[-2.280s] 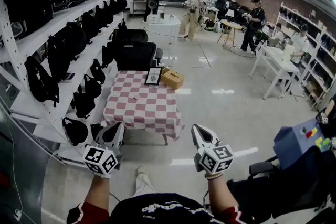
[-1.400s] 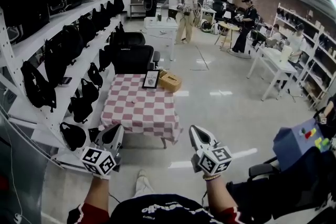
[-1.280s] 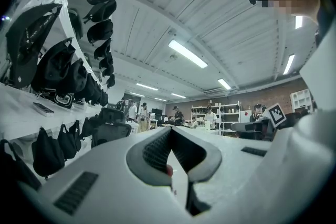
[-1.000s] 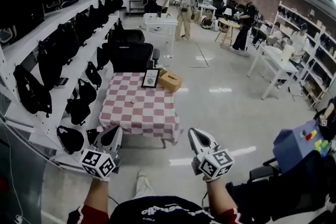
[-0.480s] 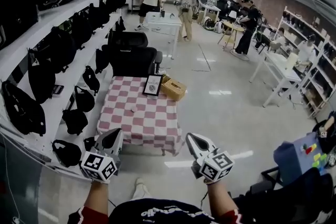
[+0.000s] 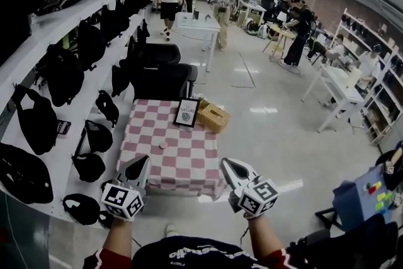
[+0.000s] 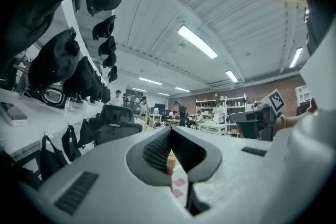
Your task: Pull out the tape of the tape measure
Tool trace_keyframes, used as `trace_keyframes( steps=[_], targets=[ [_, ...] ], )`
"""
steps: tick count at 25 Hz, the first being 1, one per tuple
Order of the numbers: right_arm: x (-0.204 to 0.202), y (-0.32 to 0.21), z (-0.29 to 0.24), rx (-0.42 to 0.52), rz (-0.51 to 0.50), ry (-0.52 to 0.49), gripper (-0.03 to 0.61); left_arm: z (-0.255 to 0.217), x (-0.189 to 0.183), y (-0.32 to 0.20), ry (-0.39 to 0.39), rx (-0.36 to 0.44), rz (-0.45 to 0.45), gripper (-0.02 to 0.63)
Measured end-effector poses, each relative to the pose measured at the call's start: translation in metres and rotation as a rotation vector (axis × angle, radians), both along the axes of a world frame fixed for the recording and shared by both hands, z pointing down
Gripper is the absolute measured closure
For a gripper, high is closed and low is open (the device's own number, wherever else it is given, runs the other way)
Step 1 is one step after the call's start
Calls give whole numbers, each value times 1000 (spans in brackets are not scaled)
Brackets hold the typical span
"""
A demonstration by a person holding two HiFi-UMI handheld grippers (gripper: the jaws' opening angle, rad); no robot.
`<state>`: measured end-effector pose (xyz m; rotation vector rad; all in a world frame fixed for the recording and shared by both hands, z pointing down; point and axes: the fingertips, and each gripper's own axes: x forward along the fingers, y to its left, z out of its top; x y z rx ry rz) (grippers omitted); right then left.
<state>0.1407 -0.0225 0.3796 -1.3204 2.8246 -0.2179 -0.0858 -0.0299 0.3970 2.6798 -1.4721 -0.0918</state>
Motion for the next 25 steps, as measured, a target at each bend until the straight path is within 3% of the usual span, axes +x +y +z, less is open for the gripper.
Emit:
trace_keyframes(
  steps=[10, 25],
  targets=[
    [-50, -70, 2, 11, -5, 25, 575, 5, -30, -71, -12, 2, 51, 611],
    [-72, -109, 21, -35, 26, 45, 575, 28, -38, -125, -18, -2, 88, 611]
  ],
)
